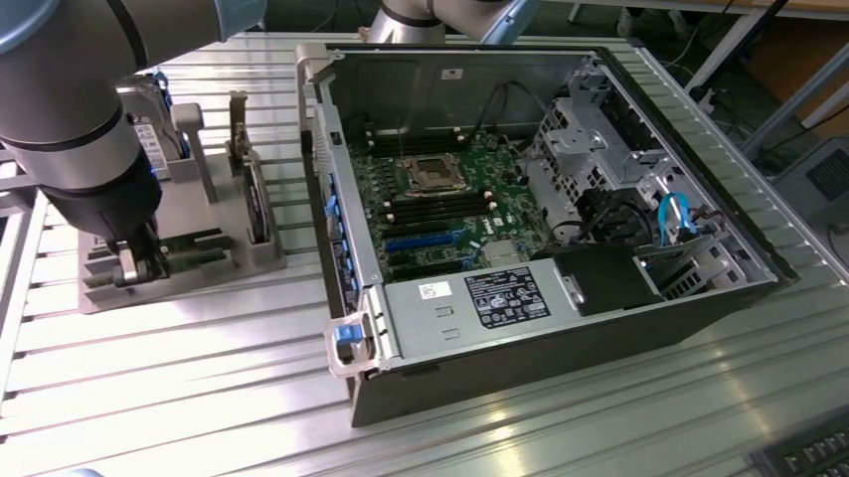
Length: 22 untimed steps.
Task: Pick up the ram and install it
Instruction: 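Pick up the ram and move it above insertion slot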
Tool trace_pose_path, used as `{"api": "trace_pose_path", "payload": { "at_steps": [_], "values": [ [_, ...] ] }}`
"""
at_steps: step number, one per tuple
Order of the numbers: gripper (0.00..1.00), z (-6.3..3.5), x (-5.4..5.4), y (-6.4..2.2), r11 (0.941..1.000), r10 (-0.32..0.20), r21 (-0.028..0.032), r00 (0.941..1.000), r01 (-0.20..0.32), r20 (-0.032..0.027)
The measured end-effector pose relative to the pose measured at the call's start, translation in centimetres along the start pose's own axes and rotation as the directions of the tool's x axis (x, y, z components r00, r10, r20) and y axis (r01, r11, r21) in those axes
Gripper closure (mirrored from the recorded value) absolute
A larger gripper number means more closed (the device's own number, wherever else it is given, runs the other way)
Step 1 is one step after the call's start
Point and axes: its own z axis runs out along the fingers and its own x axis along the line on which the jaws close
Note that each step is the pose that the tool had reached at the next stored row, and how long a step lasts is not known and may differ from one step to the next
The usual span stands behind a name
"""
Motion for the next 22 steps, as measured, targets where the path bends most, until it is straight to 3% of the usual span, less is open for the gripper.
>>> {"api": "trace_pose_path", "payload": {
  "at_steps": [22],
  "values": [
    [0.86, -3.43, -0.1, 0.05, 1.0000, 0.000, 0.0000, 1.0000, 0.000, 0.0000]
  ]
}}
